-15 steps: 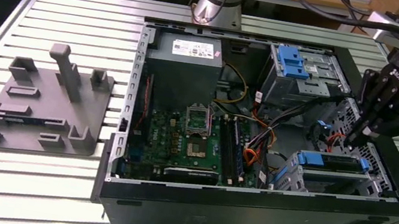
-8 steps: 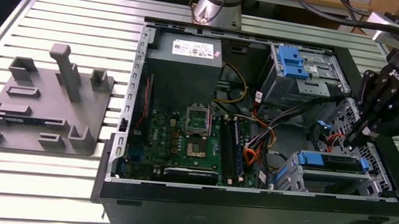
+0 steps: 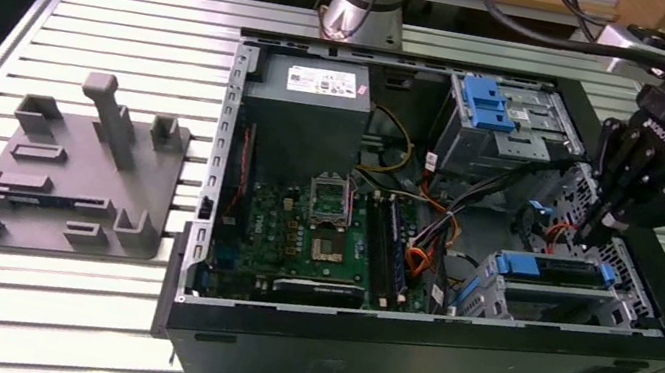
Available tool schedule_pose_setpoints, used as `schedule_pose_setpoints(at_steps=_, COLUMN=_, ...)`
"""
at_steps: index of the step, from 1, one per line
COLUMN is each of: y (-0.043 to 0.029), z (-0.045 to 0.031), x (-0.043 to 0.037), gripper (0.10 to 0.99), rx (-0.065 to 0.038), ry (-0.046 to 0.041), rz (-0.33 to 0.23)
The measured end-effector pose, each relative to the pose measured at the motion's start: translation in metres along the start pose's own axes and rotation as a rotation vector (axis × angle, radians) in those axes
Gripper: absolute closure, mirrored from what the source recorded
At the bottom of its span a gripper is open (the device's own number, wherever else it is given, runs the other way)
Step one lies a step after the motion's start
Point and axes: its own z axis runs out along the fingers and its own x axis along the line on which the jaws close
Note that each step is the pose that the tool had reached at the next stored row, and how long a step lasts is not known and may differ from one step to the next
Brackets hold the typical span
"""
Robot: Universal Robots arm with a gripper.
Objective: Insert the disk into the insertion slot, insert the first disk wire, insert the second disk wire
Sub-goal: 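Insert the first disk wire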
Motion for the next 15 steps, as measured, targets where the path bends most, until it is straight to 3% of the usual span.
schedule_pose_setpoints(at_steps=1, y=0.0019, z=0.0001, x=0.0003, gripper=0.922, rx=0.008, ry=-0.0013, rz=0.002)
schedule_pose_setpoints(at_steps=4, y=0.0073, z=0.0007, x=0.0014, gripper=0.922, rx=0.014, ry=-0.0014, rz=-0.009)
schedule_pose_setpoints(at_steps=11, y=0.0077, z=0.0006, x=0.0016, gripper=0.922, rx=0.036, ry=0.0006, rz=-0.097)
schedule_pose_setpoints(at_steps=15, y=0.0091, z=0.0019, x=0.0067, gripper=0.922, rx=0.043, ry=-0.0012, rz=-0.102)
